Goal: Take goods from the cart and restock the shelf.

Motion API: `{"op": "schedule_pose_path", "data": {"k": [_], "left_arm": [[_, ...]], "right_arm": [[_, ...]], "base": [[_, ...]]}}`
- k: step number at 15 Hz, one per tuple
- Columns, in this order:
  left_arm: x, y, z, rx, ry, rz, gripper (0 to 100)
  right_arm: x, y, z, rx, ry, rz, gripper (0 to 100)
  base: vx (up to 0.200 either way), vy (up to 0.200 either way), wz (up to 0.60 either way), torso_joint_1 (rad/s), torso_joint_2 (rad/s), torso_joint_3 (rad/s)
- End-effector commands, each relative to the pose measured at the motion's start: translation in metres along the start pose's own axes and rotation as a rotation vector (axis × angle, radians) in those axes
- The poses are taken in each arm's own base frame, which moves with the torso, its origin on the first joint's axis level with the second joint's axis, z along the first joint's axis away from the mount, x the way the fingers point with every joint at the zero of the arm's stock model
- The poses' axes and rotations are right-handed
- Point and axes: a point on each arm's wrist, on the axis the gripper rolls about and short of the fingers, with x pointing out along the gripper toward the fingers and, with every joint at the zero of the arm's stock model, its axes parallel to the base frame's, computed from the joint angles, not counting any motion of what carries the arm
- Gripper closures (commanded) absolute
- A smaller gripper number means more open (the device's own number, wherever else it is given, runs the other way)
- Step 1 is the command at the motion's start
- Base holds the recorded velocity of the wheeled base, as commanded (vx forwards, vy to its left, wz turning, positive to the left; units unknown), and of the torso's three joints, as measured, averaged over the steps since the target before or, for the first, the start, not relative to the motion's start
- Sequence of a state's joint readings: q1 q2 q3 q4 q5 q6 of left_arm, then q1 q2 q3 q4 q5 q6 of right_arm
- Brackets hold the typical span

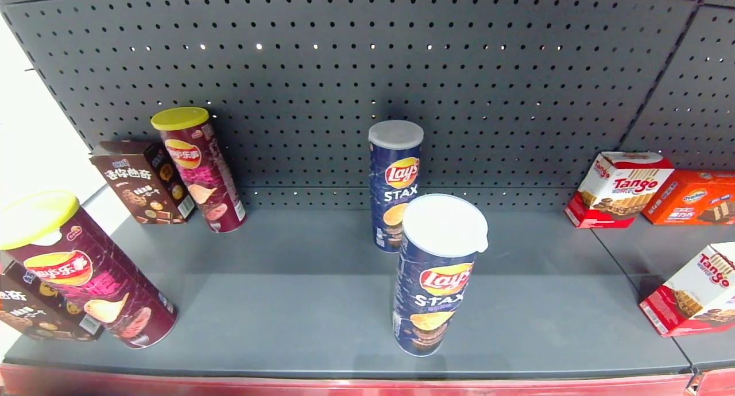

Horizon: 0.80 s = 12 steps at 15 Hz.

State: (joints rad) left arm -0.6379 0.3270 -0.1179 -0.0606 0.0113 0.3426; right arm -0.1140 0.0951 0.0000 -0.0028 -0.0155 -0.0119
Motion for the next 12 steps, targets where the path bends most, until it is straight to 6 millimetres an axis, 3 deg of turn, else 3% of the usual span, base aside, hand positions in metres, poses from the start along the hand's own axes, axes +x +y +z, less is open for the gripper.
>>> {"op": "schedule_pose_path", "data": {"k": [1, 2, 4, 7, 12], "left_arm": [[-0.027, -0.005, 0.000, -0.052, -0.026, 0.174, 0], [-0.013, -0.003, 0.006, -0.074, 0.018, 0.172, 0], [-0.002, -0.013, -0.023, -0.092, 0.043, 0.211, 0], [-0.008, -0.021, -0.031, -0.100, 0.047, 0.428, 0], [-0.012, -0.026, -0.031, -0.238, -0.033, 0.534, 0]], "right_arm": [[0.000, 0.000, 0.000, 0.000, 0.001, 0.001, 0], [0.000, 0.000, 0.000, 0.000, 0.001, -0.001, 0], [0.000, 0.000, 0.000, 0.000, 0.001, 0.001, 0], [0.000, 0.000, 0.000, 0.000, 0.001, -0.001, 0], [0.000, 0.000, 0.000, 0.000, 0.001, 0.001, 0]], "base": [[0.000, 0.000, 0.00, 0.000, 0.00, 0.000], [0.000, 0.000, 0.00, 0.000, 0.00, 0.000], [0.000, 0.000, 0.00, 0.000, 0.00, 0.000], [0.000, 0.000, 0.00, 0.000, 0.00, 0.000], [0.000, 0.000, 0.00, 0.000, 0.00, 0.000]]}}
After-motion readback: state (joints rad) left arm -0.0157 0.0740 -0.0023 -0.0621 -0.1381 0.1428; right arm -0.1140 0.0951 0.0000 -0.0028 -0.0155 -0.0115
